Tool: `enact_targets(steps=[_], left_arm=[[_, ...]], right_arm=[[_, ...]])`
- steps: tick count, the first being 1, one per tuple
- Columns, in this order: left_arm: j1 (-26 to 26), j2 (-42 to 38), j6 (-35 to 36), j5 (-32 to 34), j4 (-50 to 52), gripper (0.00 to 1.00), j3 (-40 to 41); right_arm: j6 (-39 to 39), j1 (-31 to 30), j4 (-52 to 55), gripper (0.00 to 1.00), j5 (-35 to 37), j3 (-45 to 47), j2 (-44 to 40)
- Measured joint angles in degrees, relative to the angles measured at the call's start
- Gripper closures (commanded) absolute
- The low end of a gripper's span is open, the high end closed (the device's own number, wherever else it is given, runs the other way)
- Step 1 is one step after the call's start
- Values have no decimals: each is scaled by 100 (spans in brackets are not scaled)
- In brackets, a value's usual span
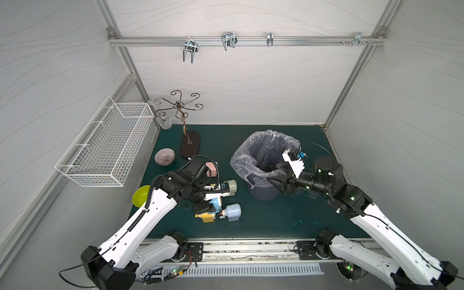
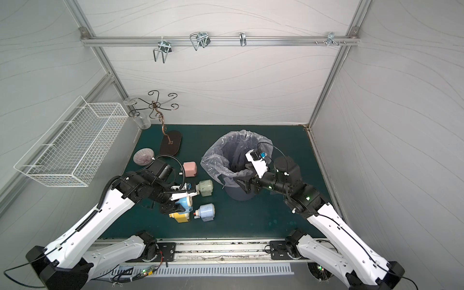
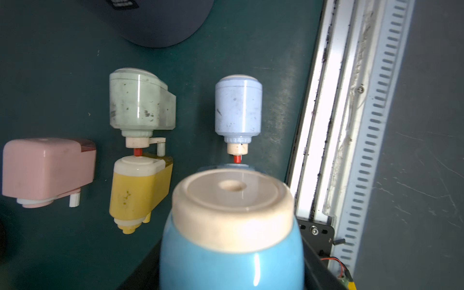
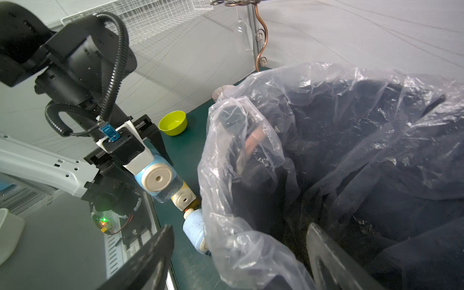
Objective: Take out the pencil sharpener tray and clean the shavings
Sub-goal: Open the container of the pencil sharpener.
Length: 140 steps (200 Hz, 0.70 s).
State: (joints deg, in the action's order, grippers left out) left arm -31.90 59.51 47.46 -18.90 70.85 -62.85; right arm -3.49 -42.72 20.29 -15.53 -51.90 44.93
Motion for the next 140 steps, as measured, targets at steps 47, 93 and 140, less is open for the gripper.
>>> enact_targets(steps=[47, 93, 140], left_arm=[[-721, 210, -66, -168, 286, 100, -787], [-1333, 496, -258, -258, 284, 100, -1207], [-1827, 540, -496, -308, 256, 100, -1360]], right_arm=[[560, -1178, -428, 9, 319, 1001, -732], [1019, -2551, -844, 5, 911, 1674, -562], [1082, -3064, -1827, 5, 1176, 1853, 7]])
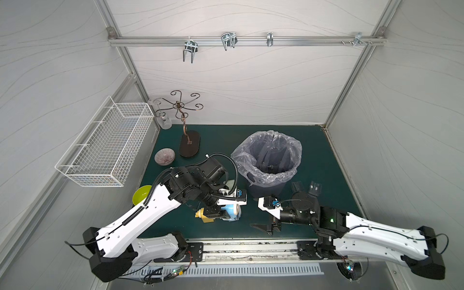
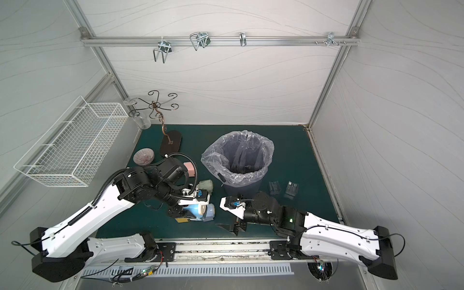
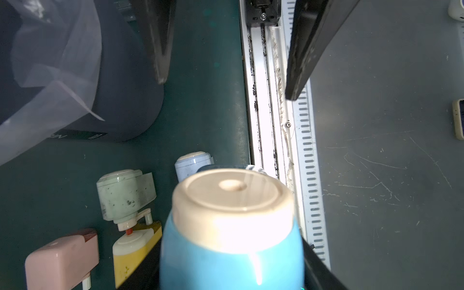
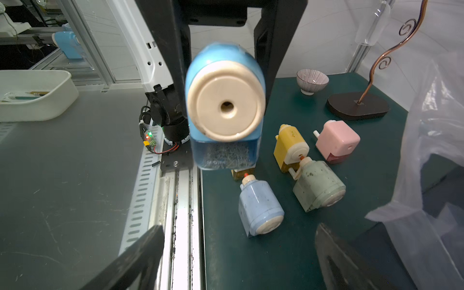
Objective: Take out the pencil sharpener tray and clean the shavings
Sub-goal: Open the container of the pencil sharpener.
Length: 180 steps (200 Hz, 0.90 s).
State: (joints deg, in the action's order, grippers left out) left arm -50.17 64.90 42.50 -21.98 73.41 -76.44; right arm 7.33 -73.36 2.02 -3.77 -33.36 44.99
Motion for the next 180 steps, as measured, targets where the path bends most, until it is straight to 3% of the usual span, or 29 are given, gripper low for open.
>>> enact_targets(steps=[67, 180], left_arm=[[-313, -142, -275, -125, -232, 100, 0], [-374, -144, -376, -122, -348, 100, 0]], right_arm=[[-223, -190, -979, 9, 52, 120, 415], [-691, -219, -1574, 19, -138, 179, 601]])
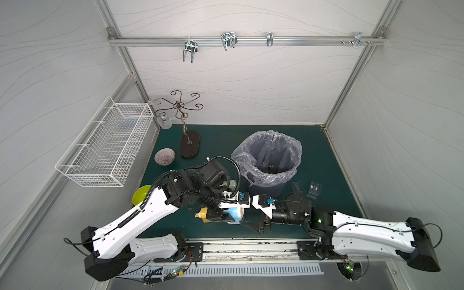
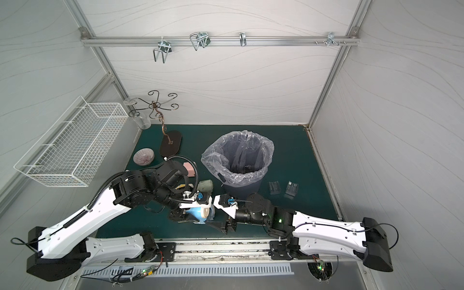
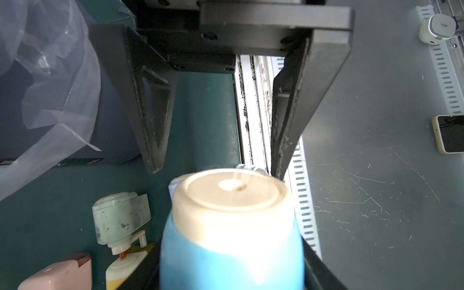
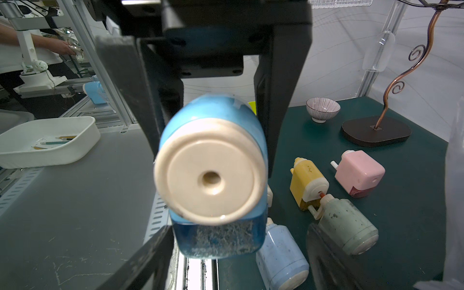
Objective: Take out the pencil sharpener tray and clean the shavings
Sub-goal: Open the container of the pencil sharpener.
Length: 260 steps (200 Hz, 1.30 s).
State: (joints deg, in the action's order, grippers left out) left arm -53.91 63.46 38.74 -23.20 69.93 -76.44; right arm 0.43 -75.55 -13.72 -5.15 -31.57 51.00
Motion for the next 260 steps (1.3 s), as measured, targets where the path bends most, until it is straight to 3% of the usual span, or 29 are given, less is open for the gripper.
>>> enact_targets(steps=[150, 186, 209, 234, 260], left_arm=[[-4, -48, -170, 31, -151, 100, 46], [-4, -76, -234, 35, -223, 100, 127], [-2, -87, -275, 48, -225, 100, 151], [2, -109, -339, 48, -214, 100, 181], [2, -114, -363, 57, -223, 100, 205]], right_arm=[[-245, -61, -260, 30, 48, 50, 136], [-262, -68, -280, 38, 72, 70, 144], [-249, -85, -293, 55, 94, 90, 144], [-240, -105, -269, 100, 122, 90, 144], [-245, -105, -240, 100, 127, 90, 144]])
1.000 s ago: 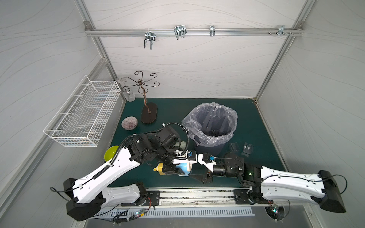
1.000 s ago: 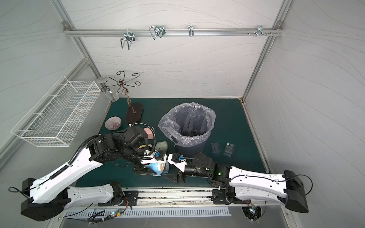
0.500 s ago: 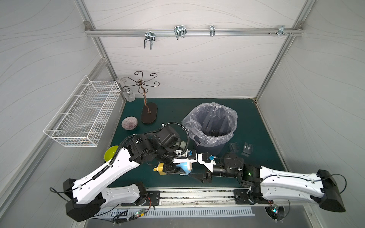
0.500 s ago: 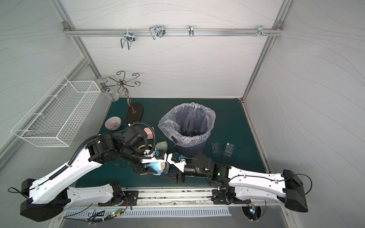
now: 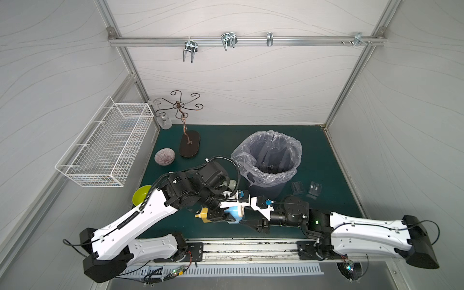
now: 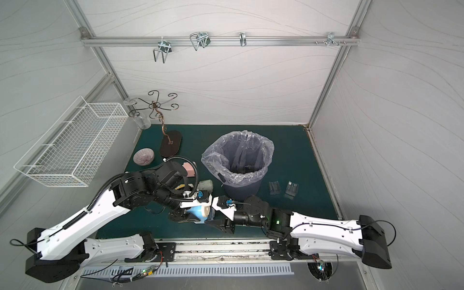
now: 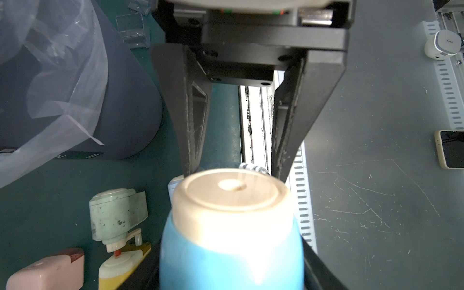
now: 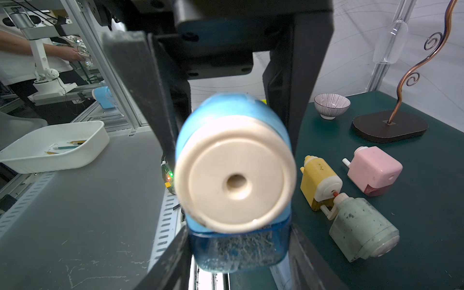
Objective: Take out the pencil sharpener tray and clean the shavings
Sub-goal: Open the container of the pencil sharpener.
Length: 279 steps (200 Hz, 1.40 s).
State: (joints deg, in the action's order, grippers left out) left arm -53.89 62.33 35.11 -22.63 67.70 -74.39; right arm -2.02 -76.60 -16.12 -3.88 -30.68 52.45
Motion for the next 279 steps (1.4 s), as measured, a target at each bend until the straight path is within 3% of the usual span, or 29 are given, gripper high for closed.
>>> enact_targets(steps=[74, 210, 279], left_arm=[[-9, -22, -31, -26, -131, 100, 98], [-17, -138, -68, 125, -109, 100, 223], [-17, -621, -87, 363, 247, 100, 487]], right_arm=[[-9, -7, 166, 100, 57, 0, -105], [-7, -15, 734, 100, 330, 328, -1145], [-17, 9, 1196, 100, 529, 393, -1784]])
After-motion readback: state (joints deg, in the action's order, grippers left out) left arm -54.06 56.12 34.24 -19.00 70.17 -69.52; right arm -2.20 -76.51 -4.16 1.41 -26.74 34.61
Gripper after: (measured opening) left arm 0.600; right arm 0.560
